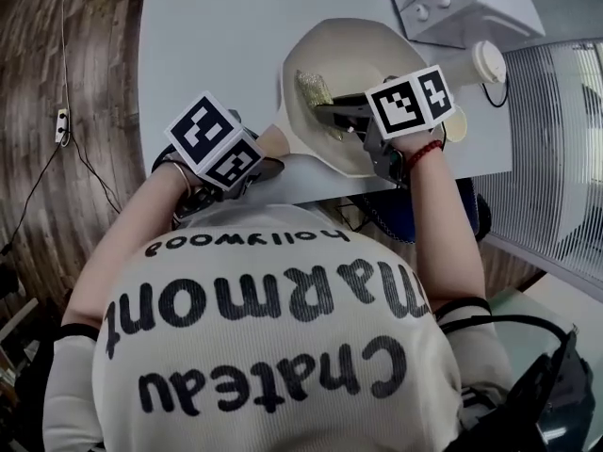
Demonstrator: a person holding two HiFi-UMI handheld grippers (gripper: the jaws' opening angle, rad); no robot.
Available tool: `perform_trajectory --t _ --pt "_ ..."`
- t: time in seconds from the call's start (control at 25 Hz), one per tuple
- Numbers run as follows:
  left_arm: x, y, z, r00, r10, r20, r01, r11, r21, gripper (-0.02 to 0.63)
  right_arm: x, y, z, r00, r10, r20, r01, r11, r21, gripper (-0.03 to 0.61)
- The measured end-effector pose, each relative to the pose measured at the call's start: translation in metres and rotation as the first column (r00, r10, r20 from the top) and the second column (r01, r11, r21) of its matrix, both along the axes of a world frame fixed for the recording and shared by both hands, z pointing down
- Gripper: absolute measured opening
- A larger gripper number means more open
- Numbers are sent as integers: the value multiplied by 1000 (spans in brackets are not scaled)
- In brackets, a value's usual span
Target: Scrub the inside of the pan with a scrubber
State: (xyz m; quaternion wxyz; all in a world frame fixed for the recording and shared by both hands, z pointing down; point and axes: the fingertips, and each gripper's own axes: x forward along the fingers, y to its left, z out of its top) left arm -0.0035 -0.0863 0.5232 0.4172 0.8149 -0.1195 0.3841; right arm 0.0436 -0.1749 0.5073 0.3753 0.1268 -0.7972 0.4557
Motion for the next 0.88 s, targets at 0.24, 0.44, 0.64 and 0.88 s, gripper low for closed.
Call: perform_trajectory --t 0.24,0.44,0.64,0.88 --pt "0 -2 1 1000 8 -10 -8 1000 -21 184 -17 -7 39 999 40 -35 -45 990 -134 66" --pt "4 -3 1 1000 7 -10 -7 1000 -17 183 -25 5 48 998 24 -66 -36 981 -193 71" --pt "5 3 0 1000 2 -9 -2 1000 -7 178 -30 26 22 993 111 50 -88 937 -337 71" --pt "3 -4 1 1000 -3 -19 2 1000 -31 175 -27 31 14 988 148 40 -124 928 -351 71"
